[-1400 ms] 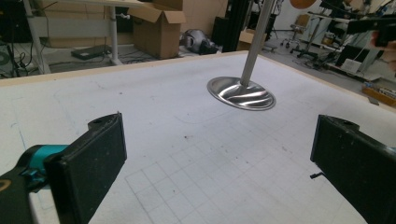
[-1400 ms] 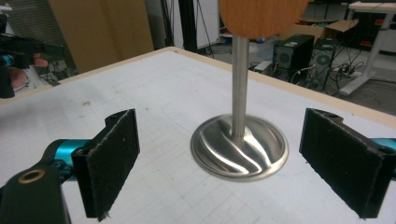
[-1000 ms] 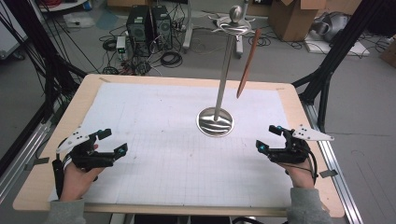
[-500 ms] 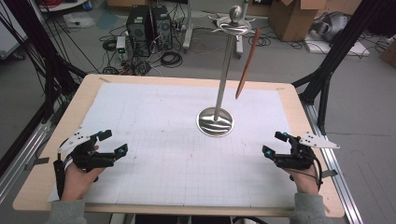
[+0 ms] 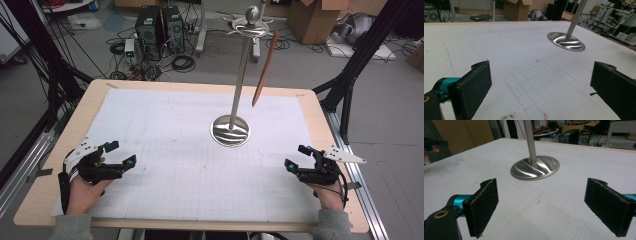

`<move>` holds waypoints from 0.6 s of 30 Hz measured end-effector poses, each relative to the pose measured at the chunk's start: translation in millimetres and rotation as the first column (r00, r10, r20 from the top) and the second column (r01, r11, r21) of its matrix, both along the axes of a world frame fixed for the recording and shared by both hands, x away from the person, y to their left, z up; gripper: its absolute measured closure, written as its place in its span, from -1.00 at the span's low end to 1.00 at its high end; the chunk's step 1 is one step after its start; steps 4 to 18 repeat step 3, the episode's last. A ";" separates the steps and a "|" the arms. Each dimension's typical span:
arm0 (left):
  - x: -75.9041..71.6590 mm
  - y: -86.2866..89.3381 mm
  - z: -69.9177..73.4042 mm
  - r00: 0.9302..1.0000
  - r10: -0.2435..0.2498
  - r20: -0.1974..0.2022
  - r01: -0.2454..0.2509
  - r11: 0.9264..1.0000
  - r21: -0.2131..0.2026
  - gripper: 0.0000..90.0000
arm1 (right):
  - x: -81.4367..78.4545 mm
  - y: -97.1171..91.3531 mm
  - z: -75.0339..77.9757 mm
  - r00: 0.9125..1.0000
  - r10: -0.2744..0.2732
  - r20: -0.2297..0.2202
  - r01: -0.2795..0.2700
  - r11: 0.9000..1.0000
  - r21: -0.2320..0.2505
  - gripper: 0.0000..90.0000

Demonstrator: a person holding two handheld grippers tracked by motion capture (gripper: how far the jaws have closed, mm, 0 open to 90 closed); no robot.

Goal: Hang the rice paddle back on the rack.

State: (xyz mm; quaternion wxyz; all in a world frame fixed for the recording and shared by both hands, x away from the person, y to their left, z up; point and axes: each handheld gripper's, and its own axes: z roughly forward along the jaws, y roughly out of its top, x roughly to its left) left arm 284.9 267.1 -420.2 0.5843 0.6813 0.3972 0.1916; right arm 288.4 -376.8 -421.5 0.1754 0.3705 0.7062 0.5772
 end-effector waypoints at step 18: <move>-0.1 0.2 -0.2 1.000 0.003 -0.002 -0.003 1.000 -0.001 -0.91 | 0.2 -0.4 -2.4 1.000 -0.004 -0.008 0.004 1.000 -0.001 -0.76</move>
